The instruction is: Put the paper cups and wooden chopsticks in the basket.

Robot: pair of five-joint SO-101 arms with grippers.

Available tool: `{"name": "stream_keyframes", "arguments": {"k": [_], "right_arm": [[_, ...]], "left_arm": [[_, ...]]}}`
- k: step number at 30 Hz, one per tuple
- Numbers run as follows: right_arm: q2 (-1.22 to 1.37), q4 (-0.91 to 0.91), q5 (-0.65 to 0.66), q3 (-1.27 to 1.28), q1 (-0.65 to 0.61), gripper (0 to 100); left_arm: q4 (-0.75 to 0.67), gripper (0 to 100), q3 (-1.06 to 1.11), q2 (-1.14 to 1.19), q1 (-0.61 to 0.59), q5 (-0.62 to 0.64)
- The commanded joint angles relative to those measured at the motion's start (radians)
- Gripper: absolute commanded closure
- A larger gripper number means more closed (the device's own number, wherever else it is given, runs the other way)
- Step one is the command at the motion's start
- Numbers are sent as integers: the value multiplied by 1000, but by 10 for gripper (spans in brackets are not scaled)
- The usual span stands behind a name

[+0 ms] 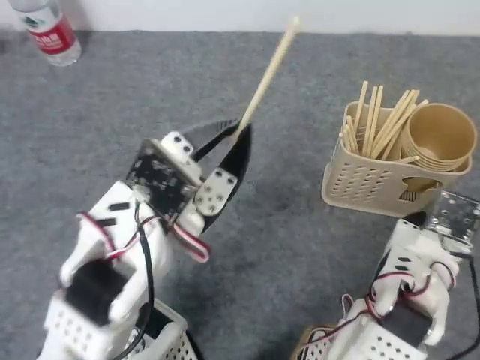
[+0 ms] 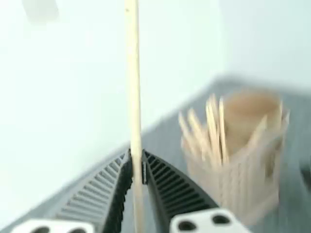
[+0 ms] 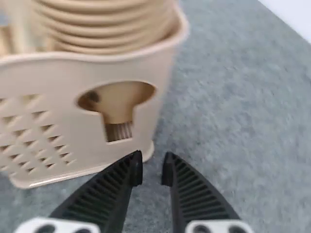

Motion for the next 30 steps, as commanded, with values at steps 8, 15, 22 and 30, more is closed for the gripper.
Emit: {"name": "stream_keyframes", "arguments": {"k": [8,15,22,30], "right_arm": [[27,-176,-110,135,53,991],[27,-222,-104,178,24,991],[27,-219,-103,180,-15,991],[27,-219,-101,180,-15,991]], "left_arm": [[-686,987,24,402,221,259],[-825,987,-189,801,279,262],[-845,987,-335,1037,273,259],[-758,901,-364,1079,273,262]]}}
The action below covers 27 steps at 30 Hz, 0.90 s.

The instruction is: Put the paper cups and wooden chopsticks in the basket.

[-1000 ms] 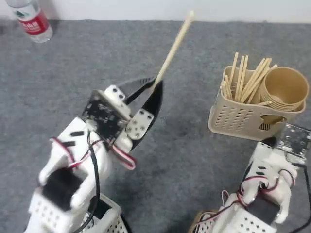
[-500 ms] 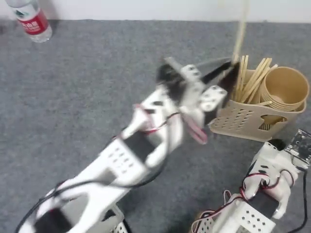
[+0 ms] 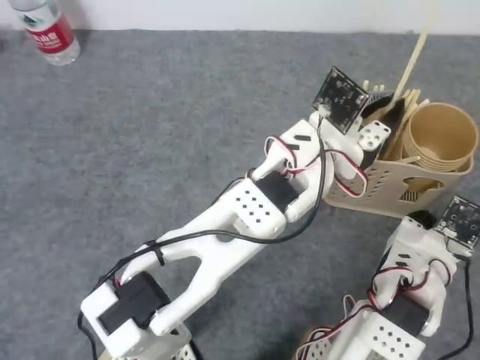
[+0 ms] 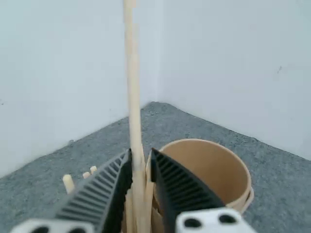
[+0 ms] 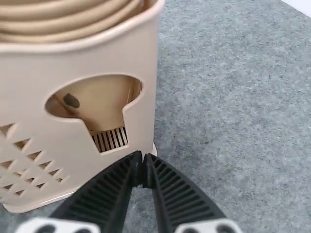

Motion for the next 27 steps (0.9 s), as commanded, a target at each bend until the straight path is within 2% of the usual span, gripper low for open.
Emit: {"name": "stream_keyframes", "arguments": {"k": [1,7,12,16,18,22,27], "right_arm": [[25,-18,-2,-3,-8,991],[25,-18,-2,-3,-10,991],[25,-16,-2,-3,-10,991],[25,-16,-2,-3,-19,991],[25,-13,12,-3,-35,991],[25,2,52,-3,-59,991],[25,5,54,-3,-61,991]], "left_arm": [[83,896,-59,-14,2,9],[189,896,-51,-80,-26,5],[454,892,-59,-203,-144,3],[542,877,-59,-356,-282,3],[631,848,-61,-431,-322,3],[911,816,-128,-479,-293,9],[1077,811,-380,-285,-267,26]]}}
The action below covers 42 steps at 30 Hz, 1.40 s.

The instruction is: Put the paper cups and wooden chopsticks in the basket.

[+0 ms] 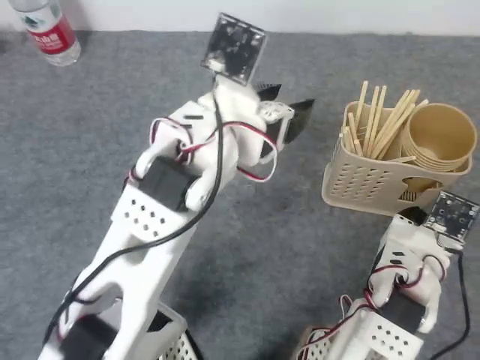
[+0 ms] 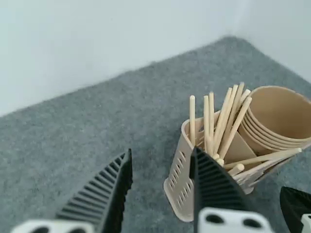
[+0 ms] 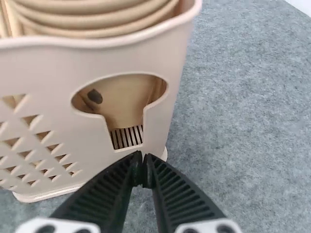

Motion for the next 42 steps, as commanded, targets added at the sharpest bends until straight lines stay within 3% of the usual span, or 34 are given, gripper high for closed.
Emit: {"name": "stream_keyframes", "arguments": {"k": [1,5,12,24,31,37,42], "right_arm": [[25,5,18,-2,-5,991],[25,5,18,-2,-5,991],[25,5,18,-3,-5,991],[25,5,18,-3,-5,991],[25,5,18,-3,-5,991],[25,5,18,-3,-5,991],[25,5,18,-3,-5,991]], "left_arm": [[176,811,-288,163,32,54],[384,798,-576,364,101,97],[591,793,-1009,704,114,173],[723,792,-1463,1106,141,222],[750,793,-1518,1206,233,222],[830,797,-1518,1309,232,282],[818,835,-1526,1341,189,282]]}}
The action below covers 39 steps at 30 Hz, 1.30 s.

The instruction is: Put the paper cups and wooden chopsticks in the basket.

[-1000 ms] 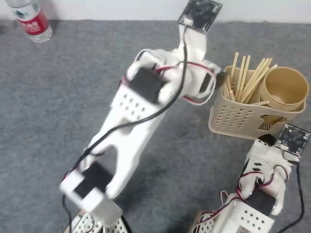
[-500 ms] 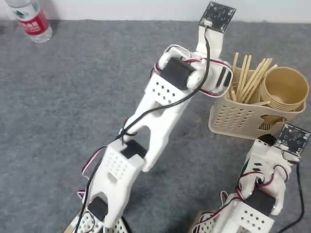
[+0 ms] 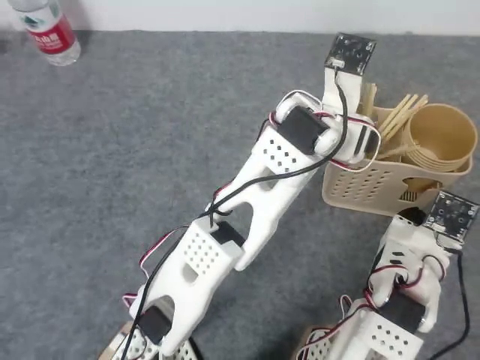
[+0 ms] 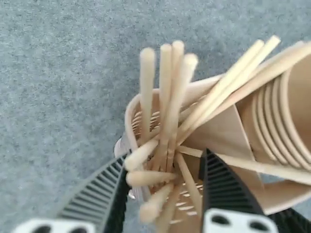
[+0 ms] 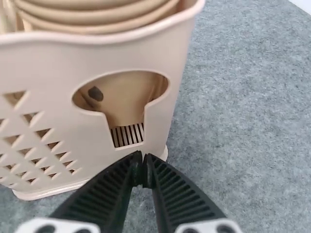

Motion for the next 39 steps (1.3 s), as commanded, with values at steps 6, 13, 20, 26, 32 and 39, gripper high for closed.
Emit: {"name": "stream_keyframes", "arguments": {"k": [6,13,20,26,32,39], "right_arm": [[25,5,12,-9,-5,991],[25,5,12,-9,-5,991],[25,5,12,-9,-5,991],[25,5,12,-9,-5,991],[25,5,12,-9,-7,991],[25,5,12,-9,-10,991]], "left_arm": [[6,987,-2,23,-91,-44],[40,990,-42,-12,-117,-69],[44,990,-36,-152,-203,-126],[43,990,170,-258,-285,-155],[44,990,251,-433,-384,-155],[43,990,516,-683,-425,-235]]}}
